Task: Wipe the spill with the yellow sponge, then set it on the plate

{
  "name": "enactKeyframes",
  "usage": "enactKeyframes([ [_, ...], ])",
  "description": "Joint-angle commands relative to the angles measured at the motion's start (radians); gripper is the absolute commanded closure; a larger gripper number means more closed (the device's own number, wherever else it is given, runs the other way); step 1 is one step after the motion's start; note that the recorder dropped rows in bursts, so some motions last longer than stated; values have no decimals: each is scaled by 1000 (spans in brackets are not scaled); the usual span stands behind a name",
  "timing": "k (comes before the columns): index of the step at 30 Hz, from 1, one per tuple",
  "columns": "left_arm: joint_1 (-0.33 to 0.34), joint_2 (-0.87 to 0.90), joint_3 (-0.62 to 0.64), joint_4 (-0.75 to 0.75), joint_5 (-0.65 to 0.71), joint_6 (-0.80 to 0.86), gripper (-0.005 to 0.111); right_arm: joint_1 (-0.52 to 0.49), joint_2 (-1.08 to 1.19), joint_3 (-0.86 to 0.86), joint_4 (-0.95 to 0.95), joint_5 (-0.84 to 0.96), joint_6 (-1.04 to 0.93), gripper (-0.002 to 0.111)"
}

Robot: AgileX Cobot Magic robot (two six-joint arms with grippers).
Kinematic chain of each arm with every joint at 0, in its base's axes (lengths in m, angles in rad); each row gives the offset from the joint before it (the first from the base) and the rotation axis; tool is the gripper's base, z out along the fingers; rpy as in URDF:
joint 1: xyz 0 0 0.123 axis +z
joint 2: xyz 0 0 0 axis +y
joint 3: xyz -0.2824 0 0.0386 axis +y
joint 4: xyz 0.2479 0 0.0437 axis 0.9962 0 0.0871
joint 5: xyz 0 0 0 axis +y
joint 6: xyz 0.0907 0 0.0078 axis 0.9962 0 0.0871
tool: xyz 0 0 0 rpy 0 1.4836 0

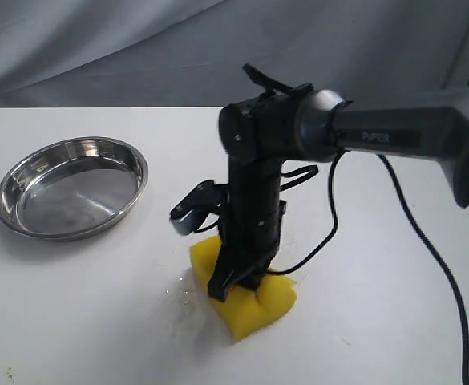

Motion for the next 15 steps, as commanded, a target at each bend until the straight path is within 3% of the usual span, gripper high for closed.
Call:
enactKeyframes([
  [1,-6,-4,4,-8,-8,-1,107,123,32,19,108,-23,-35,108],
  [5,-6,-4,4,-8,-8,-1,107,172,32,19,101,-162,-38,108],
  [10,-6,-4,4,-8,-8,-1,107,158,32,19,66,-315,-6,108],
  [15,-6,-4,4,-8,-8,-1,107,112,3,19,-136,-327,154,108],
])
